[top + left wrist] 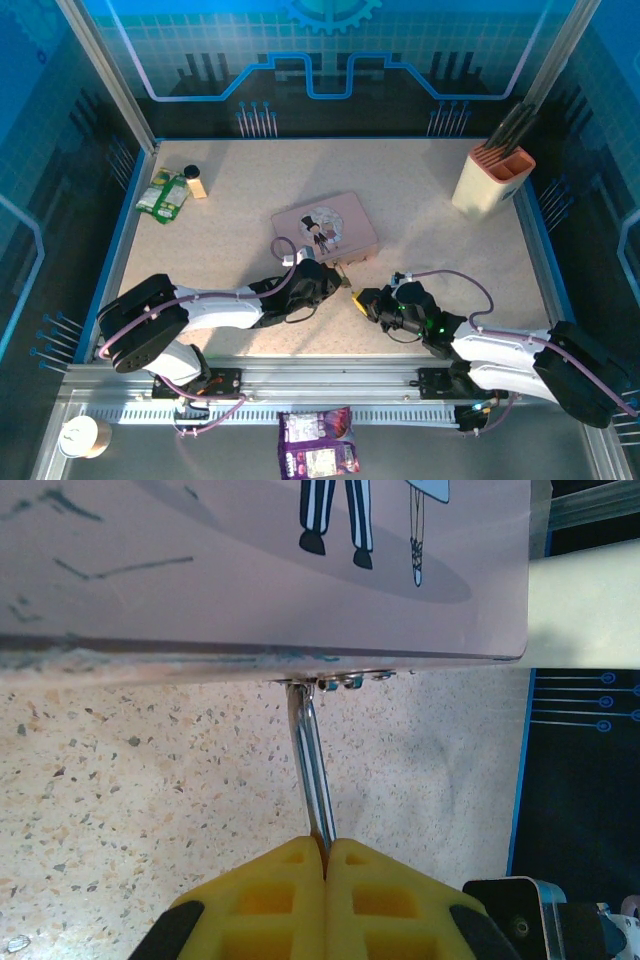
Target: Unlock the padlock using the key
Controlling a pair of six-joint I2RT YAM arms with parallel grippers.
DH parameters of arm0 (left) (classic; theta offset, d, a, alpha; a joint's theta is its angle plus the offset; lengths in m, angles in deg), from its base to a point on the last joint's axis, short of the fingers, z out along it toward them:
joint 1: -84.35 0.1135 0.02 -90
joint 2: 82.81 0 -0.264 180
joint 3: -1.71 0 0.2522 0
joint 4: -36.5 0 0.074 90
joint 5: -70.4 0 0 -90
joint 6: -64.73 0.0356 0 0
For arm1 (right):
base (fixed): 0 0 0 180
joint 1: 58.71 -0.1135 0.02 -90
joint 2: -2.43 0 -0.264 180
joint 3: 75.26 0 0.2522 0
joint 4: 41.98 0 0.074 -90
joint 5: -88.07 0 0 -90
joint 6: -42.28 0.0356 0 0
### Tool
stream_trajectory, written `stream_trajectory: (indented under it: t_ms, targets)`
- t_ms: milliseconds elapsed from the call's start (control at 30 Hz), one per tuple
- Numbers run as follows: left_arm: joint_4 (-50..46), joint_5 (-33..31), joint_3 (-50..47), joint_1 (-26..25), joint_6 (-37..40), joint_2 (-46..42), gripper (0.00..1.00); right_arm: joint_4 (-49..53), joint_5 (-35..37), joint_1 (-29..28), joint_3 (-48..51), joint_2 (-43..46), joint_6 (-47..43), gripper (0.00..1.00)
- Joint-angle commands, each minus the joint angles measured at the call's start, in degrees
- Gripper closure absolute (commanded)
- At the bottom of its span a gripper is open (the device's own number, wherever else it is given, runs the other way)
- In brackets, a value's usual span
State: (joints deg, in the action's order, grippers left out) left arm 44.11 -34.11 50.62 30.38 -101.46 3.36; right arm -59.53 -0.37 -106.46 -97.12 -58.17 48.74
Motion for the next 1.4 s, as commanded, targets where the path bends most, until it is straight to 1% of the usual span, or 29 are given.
stream_trajectory:
  t_ms: [0,567,767,1067,1367]
  targets:
    - [6.1,-0.9,1.2,-1.5,0.5,-1.7,1.0,0.7,1.9,-0.7,-1.2,0.9,0.9,1.0]
    - [9.5,-1.7,1.0,-3.3,0.2,-0.5,1.0,1.4,2.0,0.5,-0.9,2.7,1.2,1.0]
    - [11.2,-2.3,0.4,-4.2,0.7,-0.2,1.0,-0.4,1.6,1.4,-0.6,2.5,2.8,1.0]
    - [13.4,-2.9,-0.6,-5.8,1.1,0.9,1.0,-6.0,2.2,2.3,0.6,2.0,6.7,1.0]
    - [14.9,-3.0,-1.2,-6.7,1.4,1.4,1.0,-7.9,1.6,3.3,0.7,1.7,8.1,1.0]
